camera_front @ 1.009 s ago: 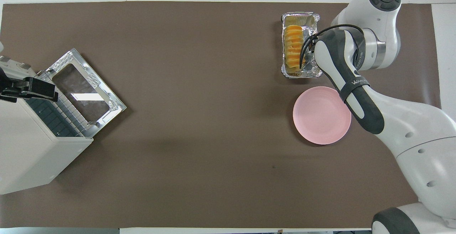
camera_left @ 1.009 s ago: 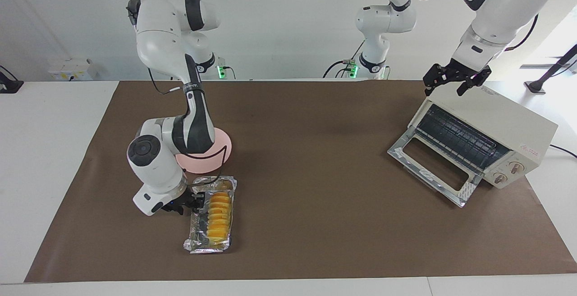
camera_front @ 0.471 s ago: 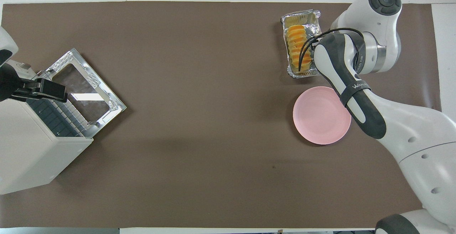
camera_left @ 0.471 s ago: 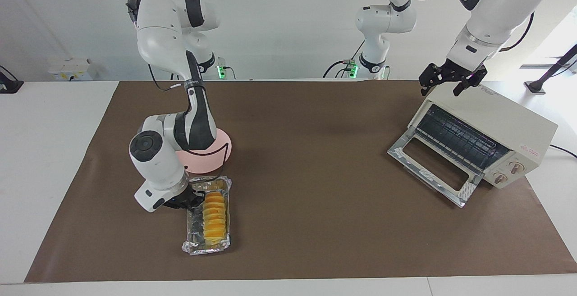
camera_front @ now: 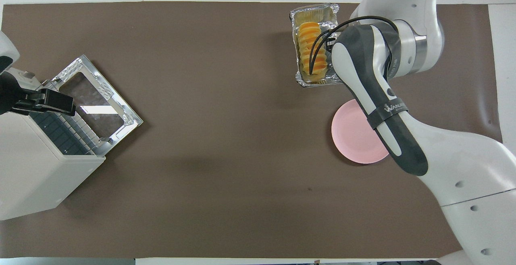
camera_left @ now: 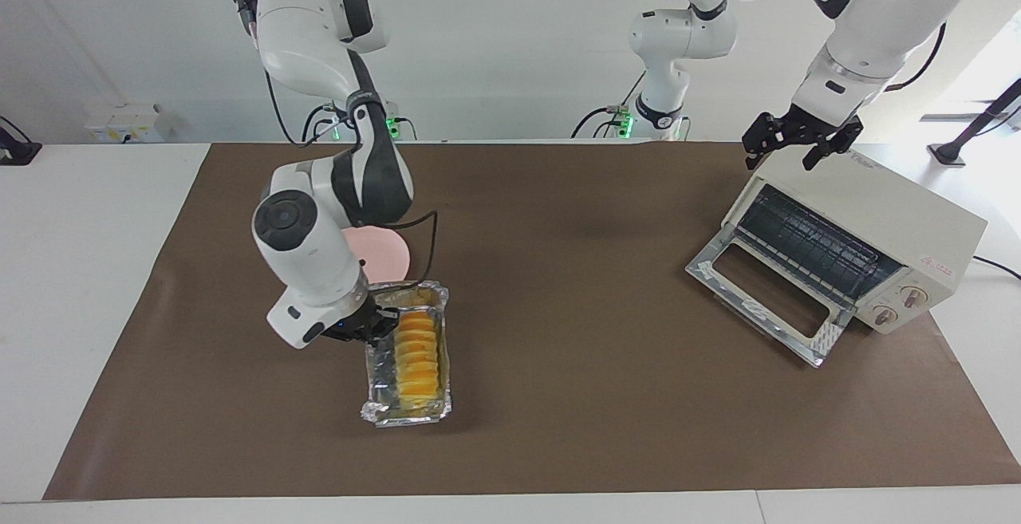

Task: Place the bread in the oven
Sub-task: 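Slide the foil tray with the right gripper toward the toaster oven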

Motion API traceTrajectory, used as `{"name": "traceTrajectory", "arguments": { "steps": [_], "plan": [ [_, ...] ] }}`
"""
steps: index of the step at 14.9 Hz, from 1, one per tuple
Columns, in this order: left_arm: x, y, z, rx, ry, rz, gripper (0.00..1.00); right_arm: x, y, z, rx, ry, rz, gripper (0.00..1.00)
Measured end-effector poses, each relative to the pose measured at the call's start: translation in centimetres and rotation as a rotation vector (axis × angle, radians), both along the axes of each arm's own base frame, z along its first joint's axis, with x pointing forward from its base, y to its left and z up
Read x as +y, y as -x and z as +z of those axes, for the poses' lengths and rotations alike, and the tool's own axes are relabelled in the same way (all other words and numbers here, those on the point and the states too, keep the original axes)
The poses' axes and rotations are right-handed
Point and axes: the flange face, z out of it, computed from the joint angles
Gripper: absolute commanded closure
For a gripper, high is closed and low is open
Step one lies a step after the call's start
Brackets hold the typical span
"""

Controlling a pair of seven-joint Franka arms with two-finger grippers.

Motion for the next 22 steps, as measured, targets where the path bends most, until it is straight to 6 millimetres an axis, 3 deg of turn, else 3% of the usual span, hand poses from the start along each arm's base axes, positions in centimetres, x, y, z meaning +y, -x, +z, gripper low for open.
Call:
{"name": "traceTrajectory", "arguments": {
  "steps": [5,8,11,17,18,19,22],
  "plan": [
    [0.0,0.0,0.0,0.0,0.0,0.0,0.0,12.3,4.3,0.4,0.01,-0.033,0.042,1.0],
    [0.3,0.0,0.0,0.0,0.0,0.007,0.0,17.3,6.5,-0.4,-0.003,-0.041,0.055,1.0],
    [1.3,-0.1,0.0,0.0,0.001,0.024,0.0,20.1,8.1,-3.6,-0.026,-0.054,0.019,1.0],
    [3.2,-0.5,-0.9,-0.015,0.002,0.059,0.0,20.8,9.3,-7.6,-0.033,-0.052,0.013,0.98],
    [3.2,-0.6,-1.0,-0.016,0.002,0.059,0.0,20.8,9.6,-8.2,-0.031,-0.05,0.013,0.18],
    [3.2,-0.6,-1.1,-0.017,0.002,0.058,0.0,20.8,9.7,-8.6,-0.03,-0.049,0.014,0.0],
    [3.2,-0.5,-1.7,-0.018,0.002,0.059,0.0,20.8,9.9,-8.9,-0.026,-0.047,0.011,0.0]
  ]
}}
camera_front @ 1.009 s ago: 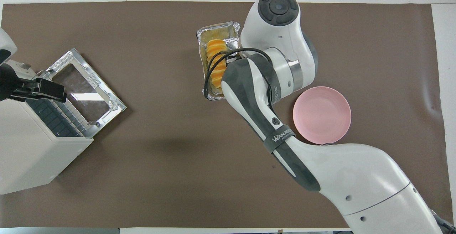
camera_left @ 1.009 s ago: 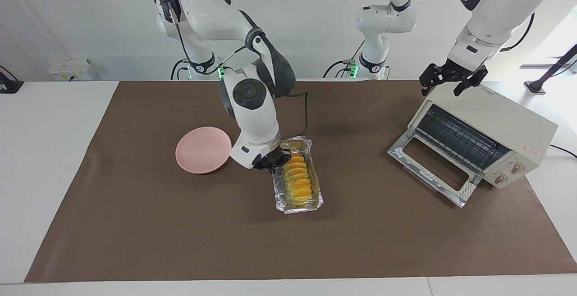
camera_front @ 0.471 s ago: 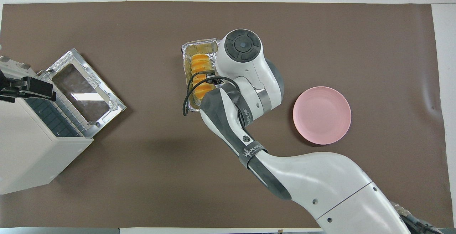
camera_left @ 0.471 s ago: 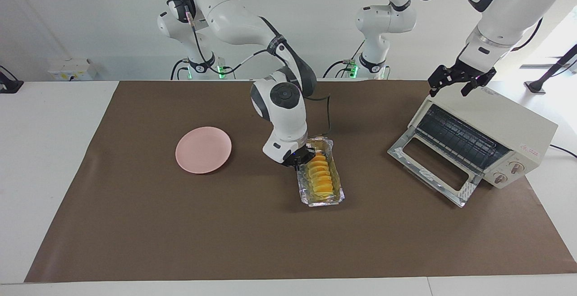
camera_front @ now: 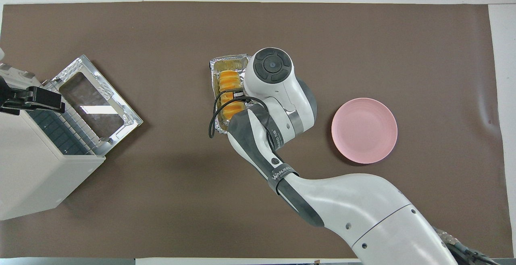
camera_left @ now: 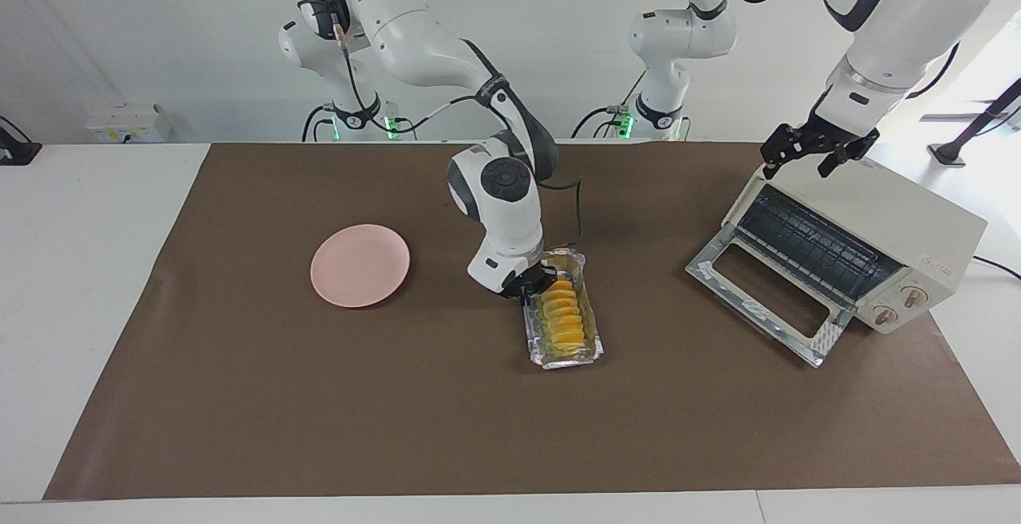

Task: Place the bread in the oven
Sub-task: 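Slide the foil tray with the right gripper toward the toaster oven, then grasp the tray with the left gripper while the right gripper withdraws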

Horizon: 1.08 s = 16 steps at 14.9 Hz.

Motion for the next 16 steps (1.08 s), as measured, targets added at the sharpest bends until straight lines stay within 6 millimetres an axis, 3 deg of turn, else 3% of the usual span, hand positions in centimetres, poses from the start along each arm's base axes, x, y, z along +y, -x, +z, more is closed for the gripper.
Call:
{"name": "traceTrajectory", "arguments": {
  "steps": [3,5,6,8,11,13,16],
  "plan": [
    [-0.2,0.0,-0.5,-0.02,0.001,-0.003,0.0,-0.1,0.1,0.9,0.009,-0.001,-0.042,0.0],
    [-0.9,0.0,-0.8,-0.023,0.0,0.023,0.0,-0.5,-0.1,2.7,0.037,0.015,-0.067,0.0],
    [-1.7,-0.1,-1.0,-0.027,-0.001,0.039,0.0,-1.2,-0.6,4.0,0.047,0.023,-0.081,0.0],
    [-5.3,-0.2,-1.7,-0.042,-0.001,0.056,0.0,-4.3,-2.4,7.0,0.058,0.029,-0.129,0.0],
    [-13.0,0.0,-3.7,-0.057,0.002,0.112,0.0,-12.8,-5.8,11.4,0.04,0.014,-0.223,0.0],
    [-18.0,-0.2,-5.6,-0.069,0.008,0.141,0.0,-19.2,-6.7,14.1,0.045,0.019,-0.202,0.0],
    [-26.9,-0.7,-9.7,-0.075,0.019,0.139,0.0,-30.3,-7.3,17.6,0.033,0.027,-0.108,0.0]
  ]
}}
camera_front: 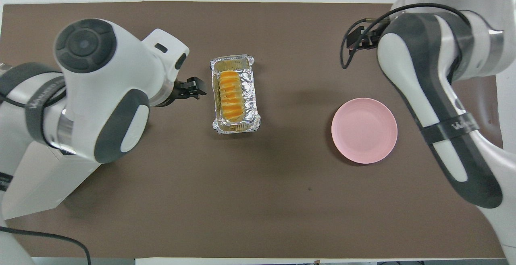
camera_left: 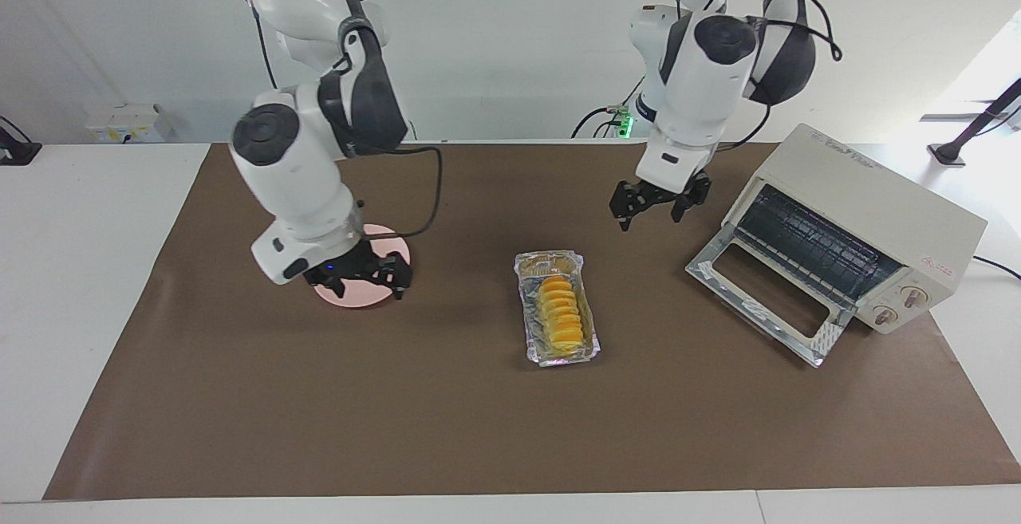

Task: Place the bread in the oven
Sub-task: 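Grasp the tray with the left gripper while the right gripper withdraws, then carry the foil tray with the left gripper into the oven opening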

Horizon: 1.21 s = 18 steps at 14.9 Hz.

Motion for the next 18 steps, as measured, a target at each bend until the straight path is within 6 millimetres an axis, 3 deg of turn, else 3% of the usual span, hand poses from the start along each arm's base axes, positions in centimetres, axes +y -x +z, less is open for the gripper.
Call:
{"name": "traceTrajectory", "arguments": {
  "steps": [3,7,9,12,15,18],
  "plan": [
    [-8.3,0.8,-4.6,0.002,0.002,-0.048,0.0,-9.1,0.7,1.7,-0.004,0.038,0.066,0.0],
    [-14.9,-0.7,-8.8,0.021,-0.015,-0.067,0.0,-14.2,3.0,4.8,0.028,0.086,0.118,0.0],
    [-16.5,-1.9,-11.3,0.032,-0.028,-0.072,0.0,-16.2,4.7,6.8,0.045,0.084,0.118,0.0],
    [-16.9,-2.8,-13.7,0.041,-0.046,-0.073,0.05,-18.6,7.7,9.9,0.06,0.074,0.1,0.0],
    [-17.4,-2.6,-14.5,0.042,-0.059,-0.084,0.1,-18.4,11.3,12.5,0.076,0.062,0.099,0.0],
    [-17.9,-2.2,-15.1,0.041,-0.067,-0.096,0.28,-17.8,14.1,14.1,0.079,0.054,0.103,0.0]
  ]
}}
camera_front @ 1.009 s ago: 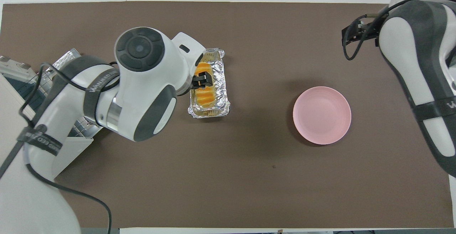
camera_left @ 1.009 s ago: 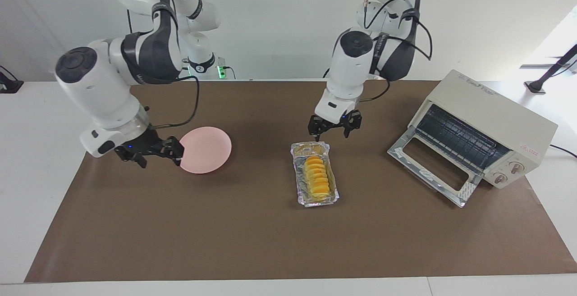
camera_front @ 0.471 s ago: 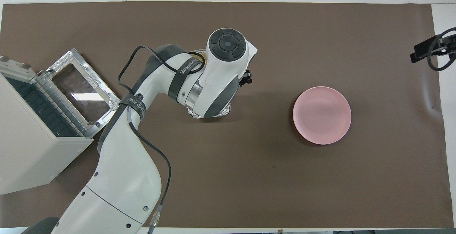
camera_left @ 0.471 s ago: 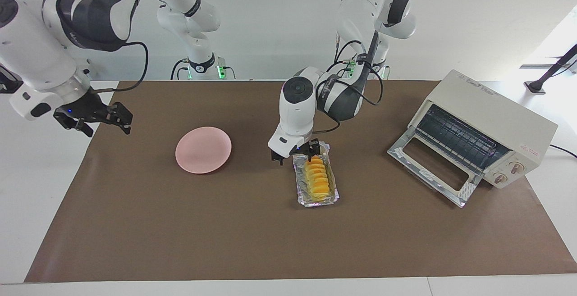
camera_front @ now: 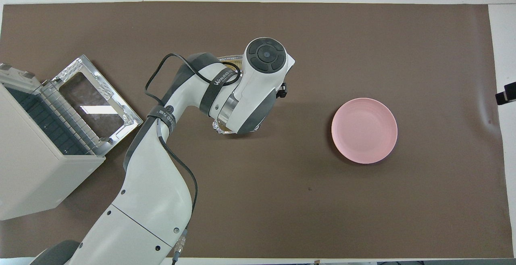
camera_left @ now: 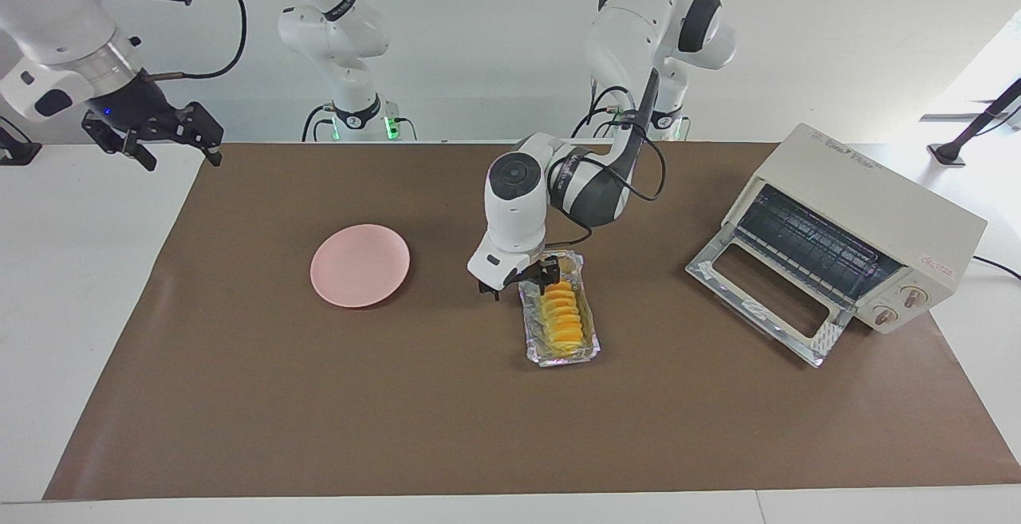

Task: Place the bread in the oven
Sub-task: 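Carry the foil tray with the left gripper into the oven opening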

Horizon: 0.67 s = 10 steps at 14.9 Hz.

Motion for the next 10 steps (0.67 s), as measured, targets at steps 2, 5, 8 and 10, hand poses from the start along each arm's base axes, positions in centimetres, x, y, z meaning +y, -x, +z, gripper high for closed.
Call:
{"name": "traceTrajectory", "arguments": {
  "steps": [2,5,8,10],
  "plan": [
    [-0.3,0.1,-0.3,-0.005,-0.001,-0.007,0.32,0.3,0.6,0.4,-0.004,-0.001,0.004,0.0],
    [-0.4,-0.1,-1.1,-0.028,-0.015,-0.019,0.55,1.0,1.3,0.7,-0.006,0.002,0.017,0.0],
    [-0.3,-0.2,-1.8,-0.031,-0.024,-0.023,0.84,1.7,2.4,0.7,-0.008,0.024,0.033,0.0],
    [-0.1,-0.1,-2.2,-0.026,-0.03,-0.022,1.0,1.8,2.3,0.8,-0.041,0.033,0.036,0.0]
  ]
}}
